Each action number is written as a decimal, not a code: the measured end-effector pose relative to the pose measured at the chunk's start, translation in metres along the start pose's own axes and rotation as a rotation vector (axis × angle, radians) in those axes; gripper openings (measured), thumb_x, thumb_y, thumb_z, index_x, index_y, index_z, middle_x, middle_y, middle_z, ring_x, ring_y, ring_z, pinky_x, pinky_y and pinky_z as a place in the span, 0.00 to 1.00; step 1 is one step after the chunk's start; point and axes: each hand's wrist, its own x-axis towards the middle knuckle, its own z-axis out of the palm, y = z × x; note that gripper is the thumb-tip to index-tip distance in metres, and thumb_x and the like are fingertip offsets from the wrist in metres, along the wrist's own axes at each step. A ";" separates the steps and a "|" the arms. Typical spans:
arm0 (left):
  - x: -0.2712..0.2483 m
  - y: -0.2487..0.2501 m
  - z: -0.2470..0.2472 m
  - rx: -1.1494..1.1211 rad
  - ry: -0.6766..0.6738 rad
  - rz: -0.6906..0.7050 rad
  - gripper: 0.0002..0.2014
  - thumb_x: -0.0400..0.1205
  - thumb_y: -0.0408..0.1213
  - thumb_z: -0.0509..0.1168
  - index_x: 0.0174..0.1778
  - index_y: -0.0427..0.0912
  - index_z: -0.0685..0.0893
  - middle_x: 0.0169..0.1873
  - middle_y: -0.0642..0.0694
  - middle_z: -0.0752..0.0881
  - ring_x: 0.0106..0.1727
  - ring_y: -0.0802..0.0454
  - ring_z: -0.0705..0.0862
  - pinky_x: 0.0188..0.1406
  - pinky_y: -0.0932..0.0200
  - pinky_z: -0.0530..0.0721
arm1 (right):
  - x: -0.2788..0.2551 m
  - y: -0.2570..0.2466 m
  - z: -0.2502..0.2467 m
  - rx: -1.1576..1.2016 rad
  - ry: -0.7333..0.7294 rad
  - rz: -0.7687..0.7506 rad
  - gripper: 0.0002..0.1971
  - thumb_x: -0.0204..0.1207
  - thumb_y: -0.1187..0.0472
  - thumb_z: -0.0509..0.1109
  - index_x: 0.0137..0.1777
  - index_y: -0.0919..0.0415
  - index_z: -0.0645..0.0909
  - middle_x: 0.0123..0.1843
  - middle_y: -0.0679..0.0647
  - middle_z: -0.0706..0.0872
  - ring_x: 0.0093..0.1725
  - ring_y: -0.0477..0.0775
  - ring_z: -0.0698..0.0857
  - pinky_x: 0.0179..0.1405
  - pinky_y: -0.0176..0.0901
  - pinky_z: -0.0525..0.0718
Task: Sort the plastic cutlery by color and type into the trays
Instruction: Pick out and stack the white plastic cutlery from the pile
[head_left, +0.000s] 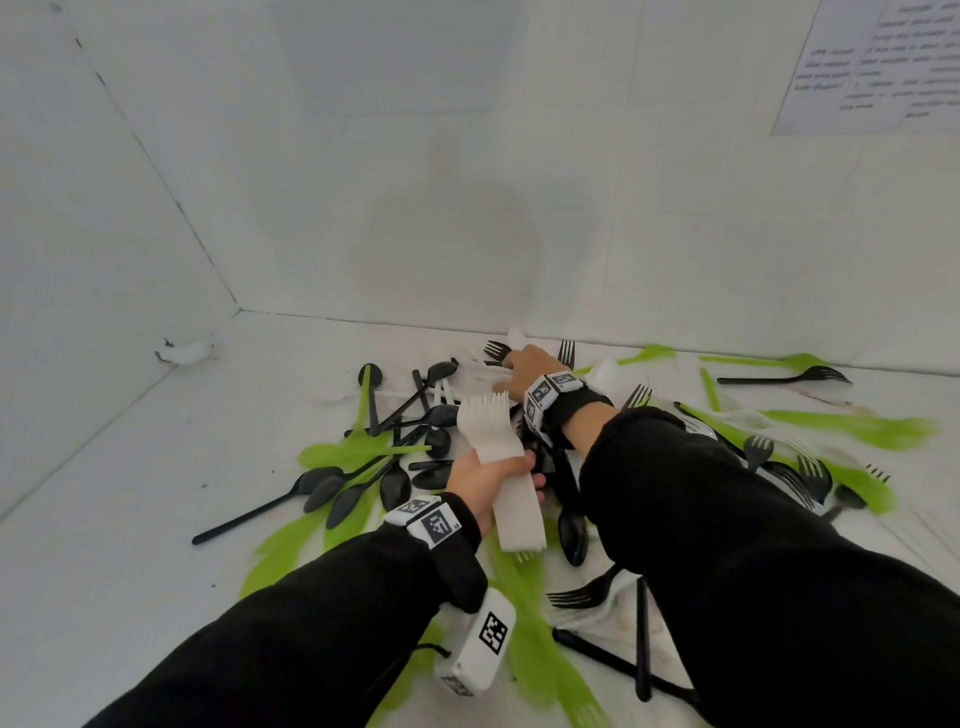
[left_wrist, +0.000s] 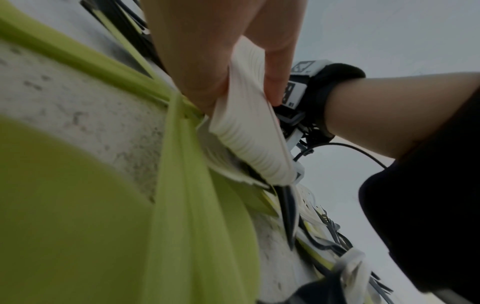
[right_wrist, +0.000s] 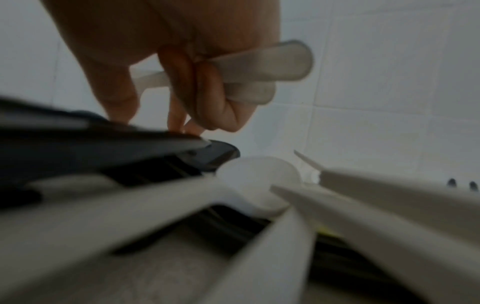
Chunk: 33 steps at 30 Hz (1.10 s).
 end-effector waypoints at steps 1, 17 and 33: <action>0.000 0.000 0.000 -0.001 0.002 -0.001 0.09 0.77 0.20 0.66 0.48 0.34 0.75 0.35 0.38 0.81 0.24 0.49 0.85 0.26 0.53 0.88 | 0.000 -0.001 0.001 -0.037 -0.038 -0.020 0.21 0.79 0.54 0.64 0.72 0.53 0.74 0.70 0.57 0.75 0.67 0.62 0.78 0.66 0.55 0.78; -0.002 -0.001 -0.003 -0.029 -0.022 0.019 0.11 0.76 0.20 0.67 0.50 0.33 0.75 0.36 0.38 0.81 0.25 0.48 0.85 0.26 0.53 0.88 | 0.011 -0.012 -0.016 -0.018 0.113 -0.177 0.15 0.84 0.55 0.58 0.64 0.62 0.77 0.66 0.59 0.76 0.63 0.60 0.78 0.64 0.53 0.76; 0.003 0.001 -0.004 -0.015 -0.051 0.001 0.10 0.76 0.20 0.67 0.48 0.35 0.76 0.35 0.39 0.81 0.31 0.46 0.85 0.29 0.52 0.88 | 0.006 0.003 -0.035 0.174 0.018 0.125 0.13 0.80 0.54 0.65 0.48 0.65 0.75 0.41 0.60 0.79 0.47 0.58 0.77 0.42 0.45 0.76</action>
